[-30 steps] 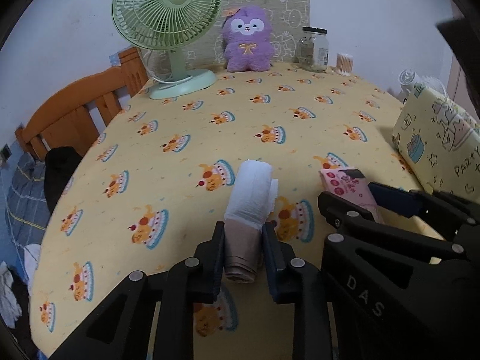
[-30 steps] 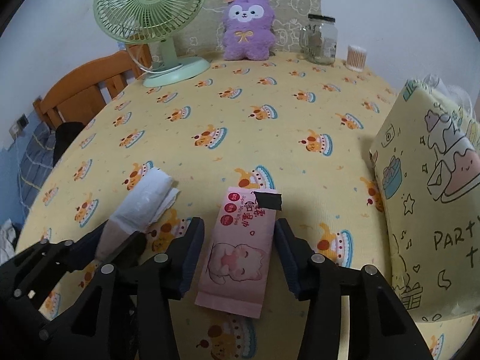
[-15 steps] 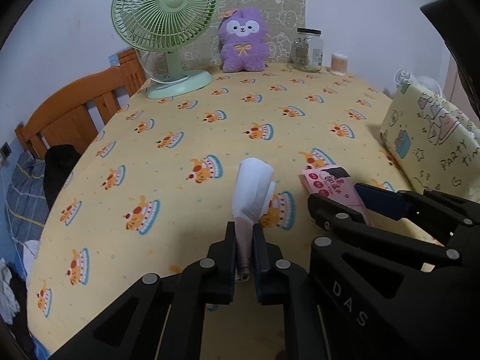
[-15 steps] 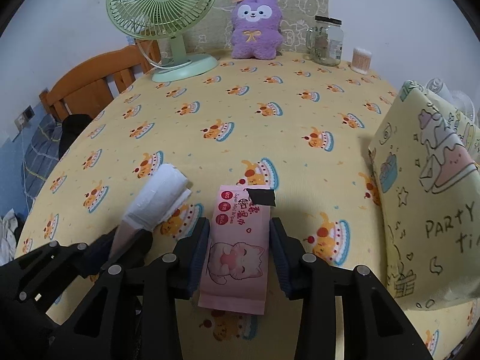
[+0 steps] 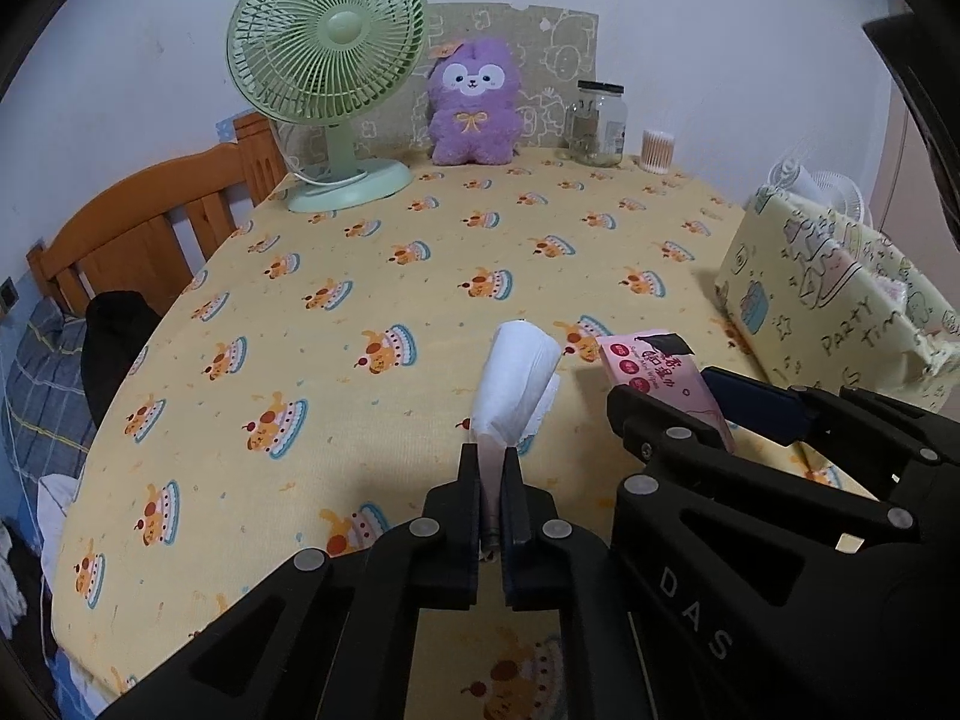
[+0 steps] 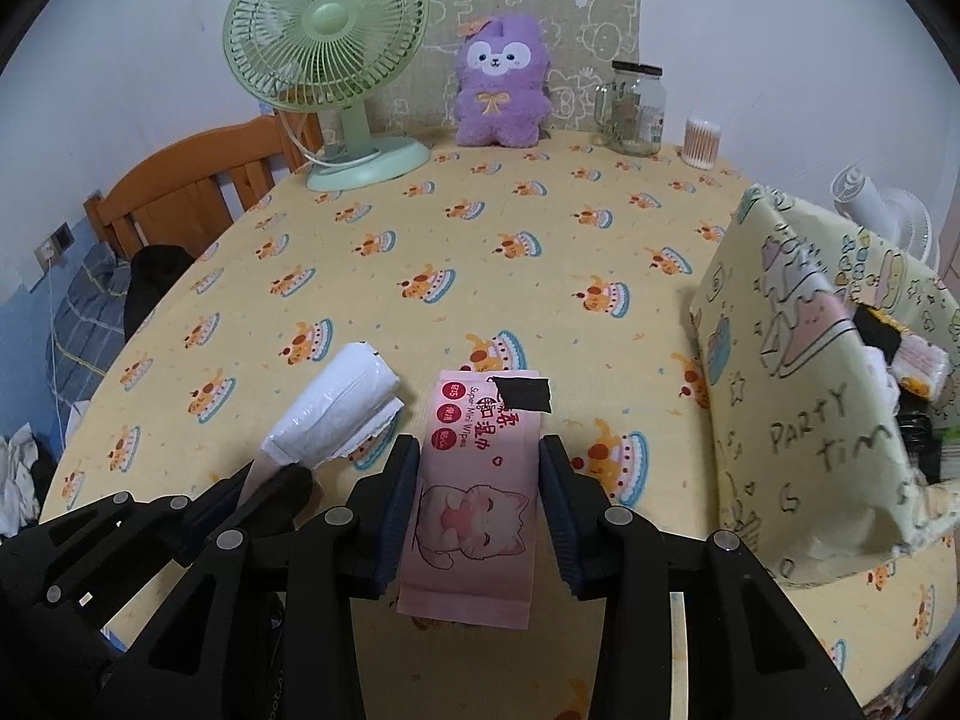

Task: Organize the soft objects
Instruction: 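Lift and carry the tissue roll and pink packet toward the box with both tools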

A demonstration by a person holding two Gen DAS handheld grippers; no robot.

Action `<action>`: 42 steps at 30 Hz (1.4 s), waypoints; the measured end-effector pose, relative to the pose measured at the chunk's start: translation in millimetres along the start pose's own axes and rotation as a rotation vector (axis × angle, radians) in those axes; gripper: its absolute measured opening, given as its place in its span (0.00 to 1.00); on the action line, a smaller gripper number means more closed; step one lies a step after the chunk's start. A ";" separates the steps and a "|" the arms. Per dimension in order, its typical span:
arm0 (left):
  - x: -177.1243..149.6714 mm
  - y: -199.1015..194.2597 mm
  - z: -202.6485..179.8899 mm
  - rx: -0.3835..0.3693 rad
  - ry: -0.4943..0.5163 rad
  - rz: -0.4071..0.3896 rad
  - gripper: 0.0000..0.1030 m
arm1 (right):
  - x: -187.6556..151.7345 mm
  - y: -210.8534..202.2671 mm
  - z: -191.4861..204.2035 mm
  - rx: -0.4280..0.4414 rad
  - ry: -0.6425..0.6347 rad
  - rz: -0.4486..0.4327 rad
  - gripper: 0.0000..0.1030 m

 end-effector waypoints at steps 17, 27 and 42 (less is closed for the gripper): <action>24.0 -42.0 -5.6 -0.001 -0.030 -0.103 0.02 | 25.3 -48.3 -2.3 -0.006 -0.020 -0.114 0.42; 40.4 -63.5 -11.2 0.000 -0.032 -0.161 0.02 | 40.2 -72.0 -5.0 -0.009 -0.024 -0.173 0.42; 65.5 -81.6 -35.9 0.000 -0.021 -0.238 0.02 | 59.0 -101.5 -30.9 -0.014 -0.007 -0.261 0.42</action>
Point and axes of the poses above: each gripper's, at about its wrist camera, not at the fingertips, and y roughly the way its jaws point, z to its left, x to its top, the point moved 5 cm from there along y, roughly the way its jaws point, and after that the axes turned 7 degrees about -y, right-handed, at the moved point
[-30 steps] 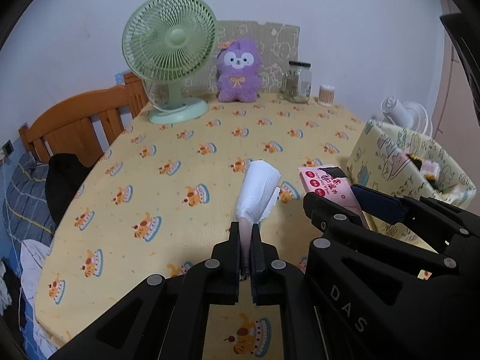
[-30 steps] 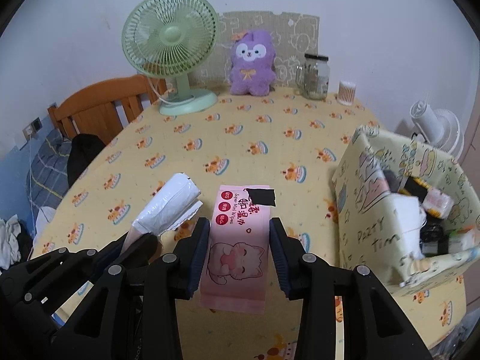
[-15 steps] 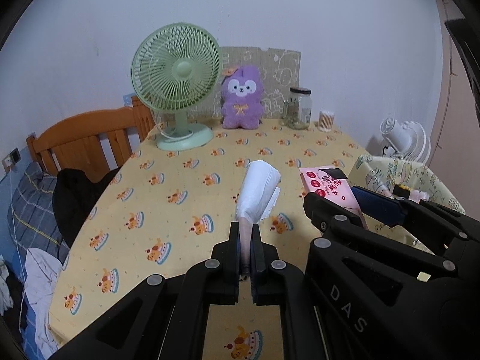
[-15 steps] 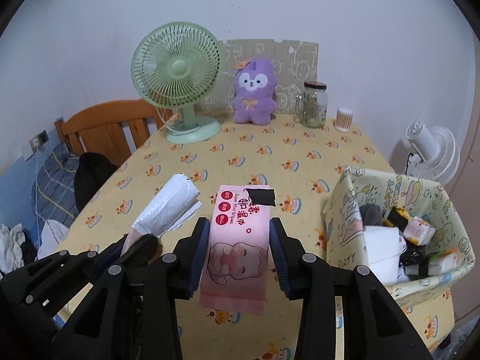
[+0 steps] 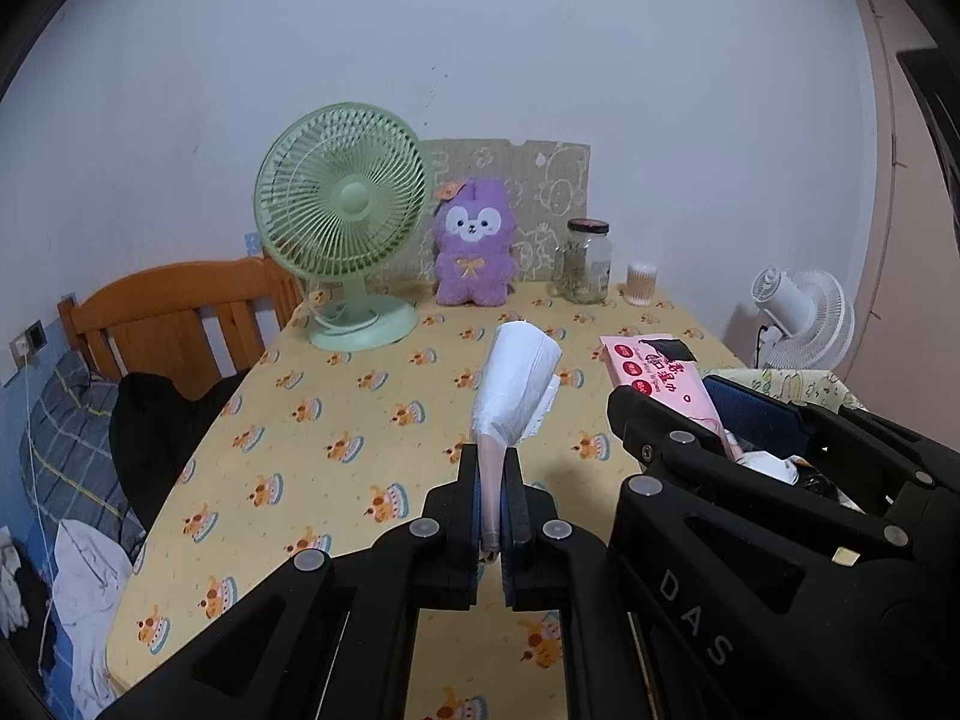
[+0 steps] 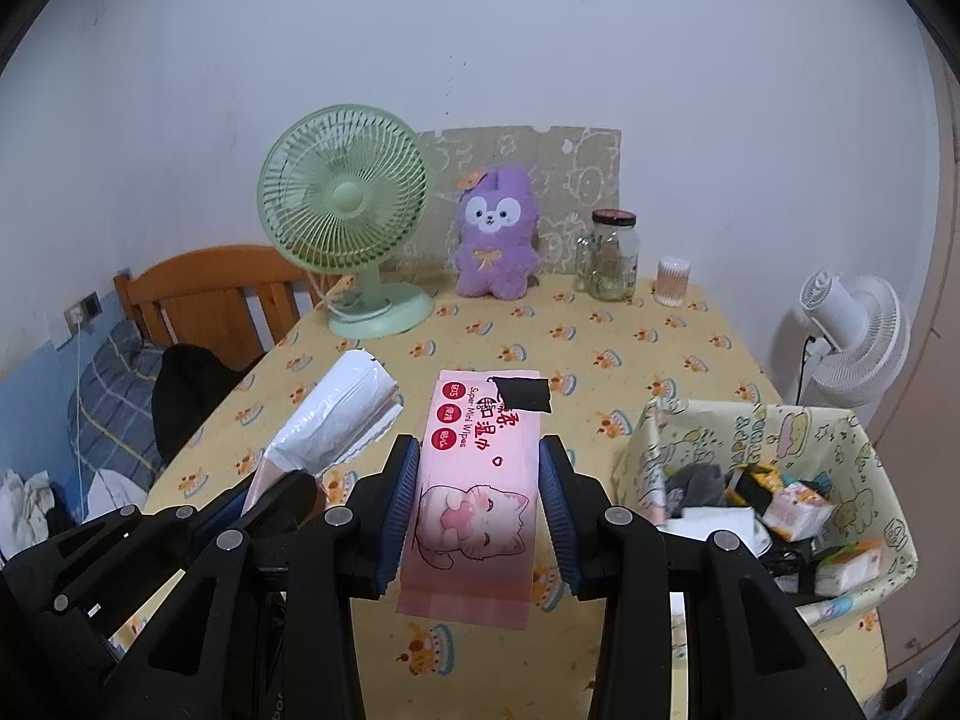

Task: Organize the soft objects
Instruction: 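Lift and carry the tissue roll and pink packet toward the box with both tools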

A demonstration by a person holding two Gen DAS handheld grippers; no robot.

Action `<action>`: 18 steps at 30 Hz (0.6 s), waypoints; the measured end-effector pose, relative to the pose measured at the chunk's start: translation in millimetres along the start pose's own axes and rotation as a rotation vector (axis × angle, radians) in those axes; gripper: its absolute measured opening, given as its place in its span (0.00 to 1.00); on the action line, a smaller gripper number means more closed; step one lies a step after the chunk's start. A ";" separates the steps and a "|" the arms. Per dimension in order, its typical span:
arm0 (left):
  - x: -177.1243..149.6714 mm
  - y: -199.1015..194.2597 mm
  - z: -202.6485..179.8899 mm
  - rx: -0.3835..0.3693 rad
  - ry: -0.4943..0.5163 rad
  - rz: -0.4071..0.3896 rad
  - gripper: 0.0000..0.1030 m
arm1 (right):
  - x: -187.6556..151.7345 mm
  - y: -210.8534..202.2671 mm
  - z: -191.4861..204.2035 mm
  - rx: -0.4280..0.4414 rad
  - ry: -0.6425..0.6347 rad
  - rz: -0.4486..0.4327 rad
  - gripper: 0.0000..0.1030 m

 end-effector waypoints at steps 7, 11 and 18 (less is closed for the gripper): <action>5.1 -0.5 -21.5 -0.021 0.018 -0.014 0.02 | 2.5 -6.4 -20.6 -0.020 0.015 -0.016 0.42; 7.9 1.0 -35.3 -0.043 0.027 -0.021 0.02 | 2.7 -10.6 -34.9 -0.042 0.020 -0.024 0.42; 12.8 1.1 -58.8 -0.070 0.042 -0.040 0.02 | 4.0 -17.9 -59.3 -0.071 0.037 -0.042 0.42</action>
Point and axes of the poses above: each gripper's, at about its wrist camera, not at the fingertips, and y roughly the way its jaws point, z to its left, x to its top, the point moved 5 cm from there along y, roughly the way its jaws point, and after that the axes turned 7 degrees about -y, right-handed, at the moved point
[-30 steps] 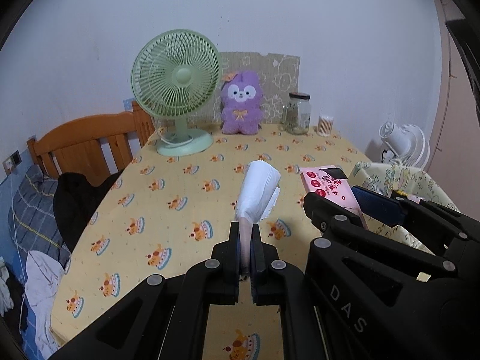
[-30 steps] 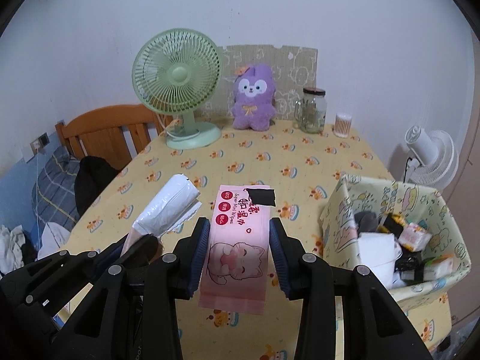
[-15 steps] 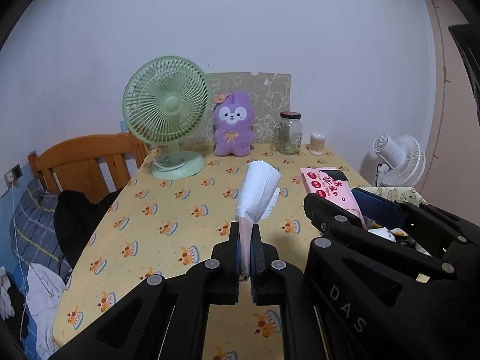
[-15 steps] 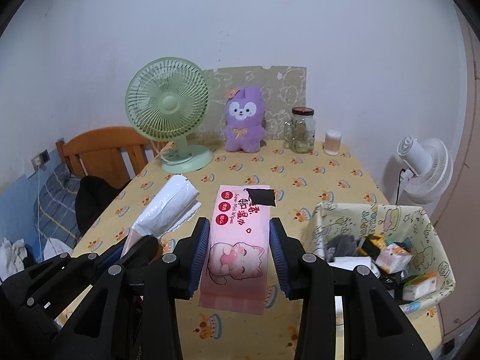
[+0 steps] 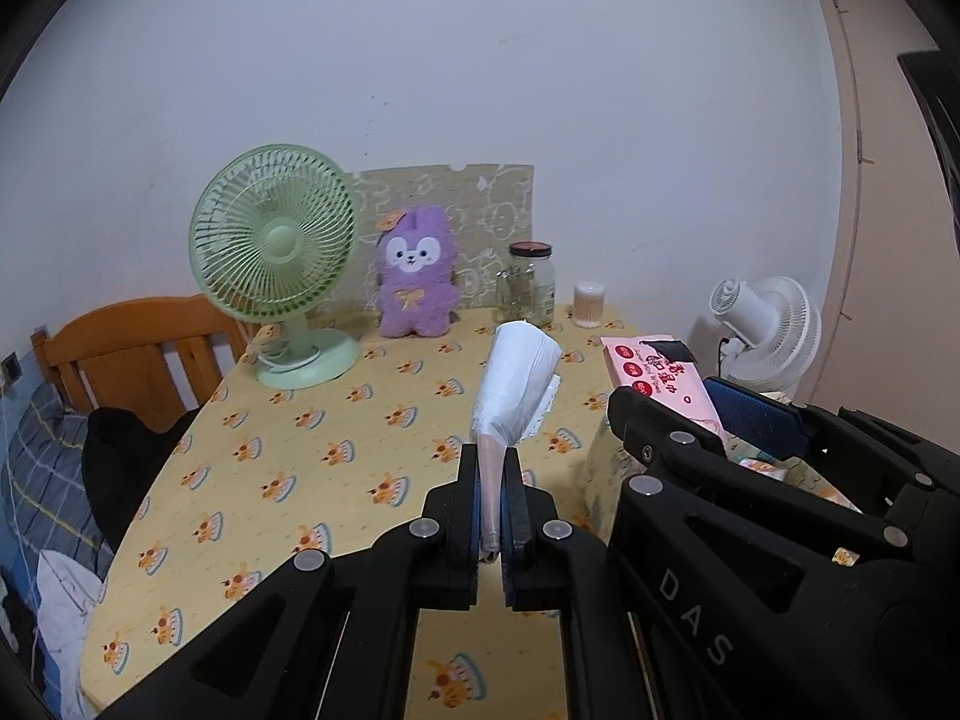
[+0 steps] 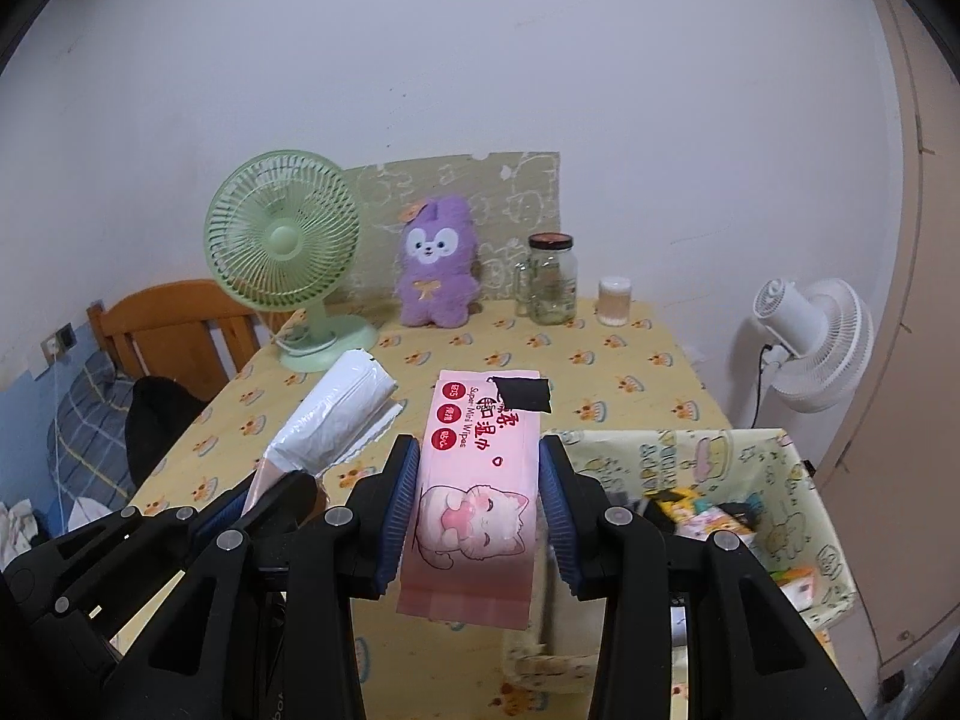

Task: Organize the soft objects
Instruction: 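Lift and carry the tissue roll and pink packet toward the box with both tools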

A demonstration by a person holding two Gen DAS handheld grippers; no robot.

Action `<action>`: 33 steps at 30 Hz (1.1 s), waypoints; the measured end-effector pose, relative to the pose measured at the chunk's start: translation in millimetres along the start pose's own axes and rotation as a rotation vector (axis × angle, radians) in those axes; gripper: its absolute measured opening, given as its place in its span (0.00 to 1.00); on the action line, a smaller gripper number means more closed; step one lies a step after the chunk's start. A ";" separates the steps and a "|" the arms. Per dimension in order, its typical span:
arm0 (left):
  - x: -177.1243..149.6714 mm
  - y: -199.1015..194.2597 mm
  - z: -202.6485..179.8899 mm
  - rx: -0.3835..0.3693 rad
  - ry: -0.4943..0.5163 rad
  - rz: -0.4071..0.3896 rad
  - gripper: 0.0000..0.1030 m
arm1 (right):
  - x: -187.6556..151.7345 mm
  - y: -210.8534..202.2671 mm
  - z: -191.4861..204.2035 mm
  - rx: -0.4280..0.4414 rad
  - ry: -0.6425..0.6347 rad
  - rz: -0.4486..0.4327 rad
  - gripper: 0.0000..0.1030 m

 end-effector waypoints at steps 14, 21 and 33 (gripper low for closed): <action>0.7 14.8 -51.0 -0.062 0.042 0.007 0.02 | -5.6 -1.7 -54.1 -0.065 0.042 -0.003 0.42; -1.4 21.1 -72.9 -0.086 0.056 0.016 0.02 | -10.4 -0.5 -77.9 -0.091 0.059 0.002 0.42; -9.1 38.2 -109.6 -0.126 0.097 0.048 0.02 | -25.5 4.7 -114.5 -0.131 0.105 0.024 0.42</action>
Point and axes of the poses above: each gripper's, at about its wrist camera, not at the fingertips, and y roughly the way its jaws point, z to its left, x to its top, the point moved 5 cm from there along y, roughly the way its jaws point, and after that the axes turned 7 degrees about -y, right-handed, at the moved point
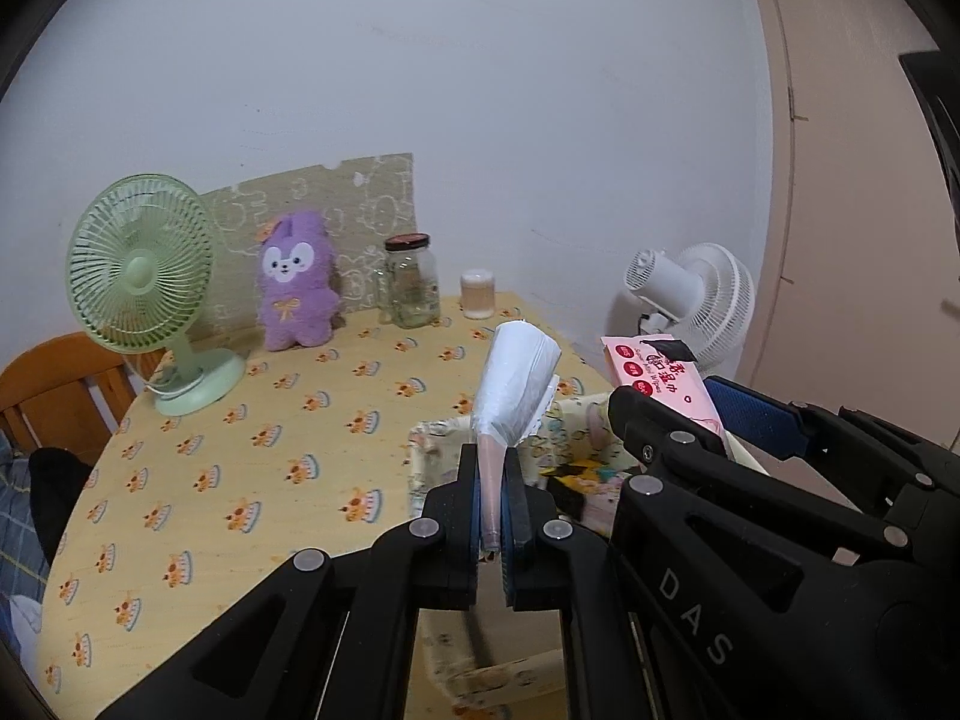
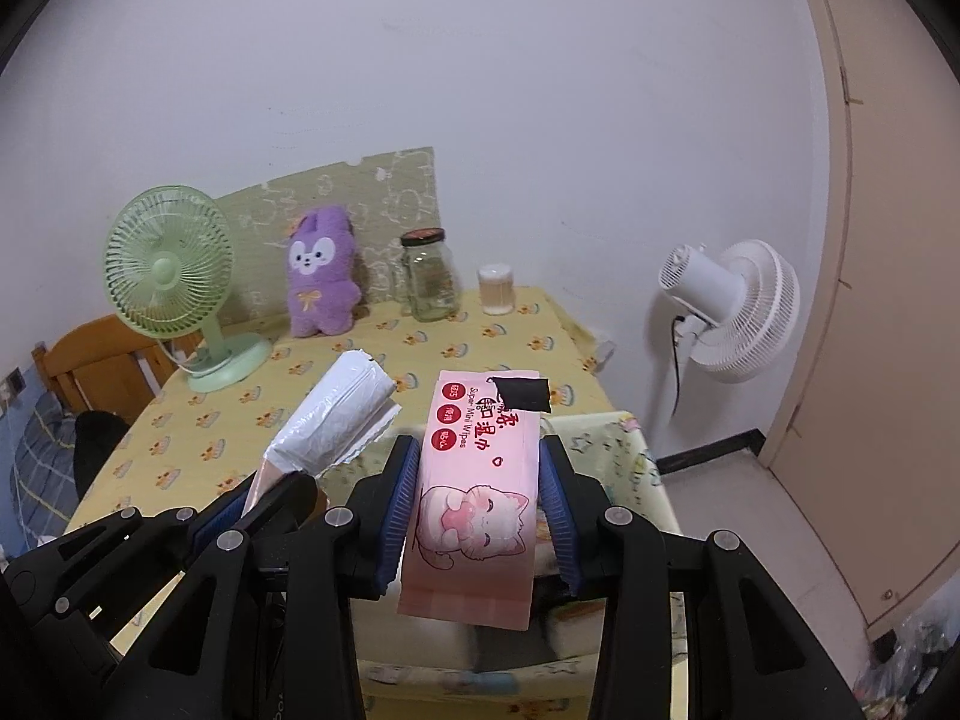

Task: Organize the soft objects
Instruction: 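Lift and carry the tissue roll and pink packet toward the box with both tools, then lower both items into the box and open both tools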

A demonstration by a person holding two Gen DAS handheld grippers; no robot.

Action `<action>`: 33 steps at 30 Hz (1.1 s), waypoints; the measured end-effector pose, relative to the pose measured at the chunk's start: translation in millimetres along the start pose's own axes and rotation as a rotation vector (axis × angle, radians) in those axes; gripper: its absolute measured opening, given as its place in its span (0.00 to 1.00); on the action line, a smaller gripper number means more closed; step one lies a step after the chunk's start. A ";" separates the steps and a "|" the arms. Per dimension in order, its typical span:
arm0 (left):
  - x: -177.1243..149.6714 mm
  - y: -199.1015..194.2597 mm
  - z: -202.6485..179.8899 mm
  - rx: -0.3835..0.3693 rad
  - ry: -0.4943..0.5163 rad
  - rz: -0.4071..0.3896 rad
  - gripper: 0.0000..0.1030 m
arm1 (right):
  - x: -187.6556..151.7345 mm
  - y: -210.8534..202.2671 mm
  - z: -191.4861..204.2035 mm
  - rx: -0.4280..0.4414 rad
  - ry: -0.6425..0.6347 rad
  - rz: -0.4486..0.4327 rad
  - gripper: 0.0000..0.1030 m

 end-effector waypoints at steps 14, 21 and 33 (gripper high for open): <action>-13.3 29.7 -34.8 -0.060 0.046 0.078 0.02 | -21.7 16.8 -40.8 -0.059 0.045 0.062 0.43; -22.4 40.0 -42.6 -0.089 0.071 0.131 0.46 | -32.1 27.3 -49.4 -0.056 0.062 0.100 0.42; -34.5 44.8 -38.8 -0.025 0.113 0.164 0.73 | -45.5 40.3 -42.9 -0.006 0.073 0.136 0.43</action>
Point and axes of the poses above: each gripper's, at about its wrist camera, not at the fingertips, and y roughly the way its jaws point, z to its left, x to its top, the point moved 5 cm from there along y, roughly the way its jaws point, and after that the axes turned 7 degrees about -y, right-handed, at the moved point
